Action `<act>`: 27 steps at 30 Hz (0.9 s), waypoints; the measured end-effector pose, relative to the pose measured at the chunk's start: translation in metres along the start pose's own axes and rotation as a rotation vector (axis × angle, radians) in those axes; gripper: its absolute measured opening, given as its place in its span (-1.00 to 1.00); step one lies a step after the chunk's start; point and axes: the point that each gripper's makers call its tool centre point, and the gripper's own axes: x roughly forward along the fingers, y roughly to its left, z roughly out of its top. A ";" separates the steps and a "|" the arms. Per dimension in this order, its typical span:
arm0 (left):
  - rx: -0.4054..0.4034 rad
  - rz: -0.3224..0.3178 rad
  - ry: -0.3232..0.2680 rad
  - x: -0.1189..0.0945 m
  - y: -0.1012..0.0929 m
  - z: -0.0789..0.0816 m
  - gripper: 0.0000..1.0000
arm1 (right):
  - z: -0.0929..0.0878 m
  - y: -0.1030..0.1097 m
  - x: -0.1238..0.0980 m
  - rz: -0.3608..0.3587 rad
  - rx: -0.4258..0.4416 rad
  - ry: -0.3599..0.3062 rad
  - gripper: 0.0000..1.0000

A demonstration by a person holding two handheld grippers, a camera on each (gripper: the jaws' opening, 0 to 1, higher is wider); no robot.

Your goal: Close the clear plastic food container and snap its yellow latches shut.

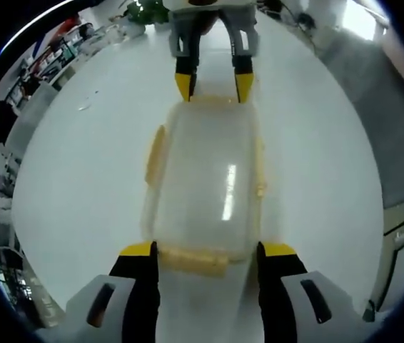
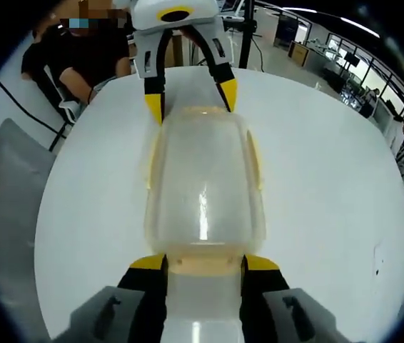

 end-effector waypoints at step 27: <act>0.170 0.007 0.080 -0.010 -0.005 0.001 -0.26 | -0.003 0.000 0.001 0.010 -0.028 0.055 -0.23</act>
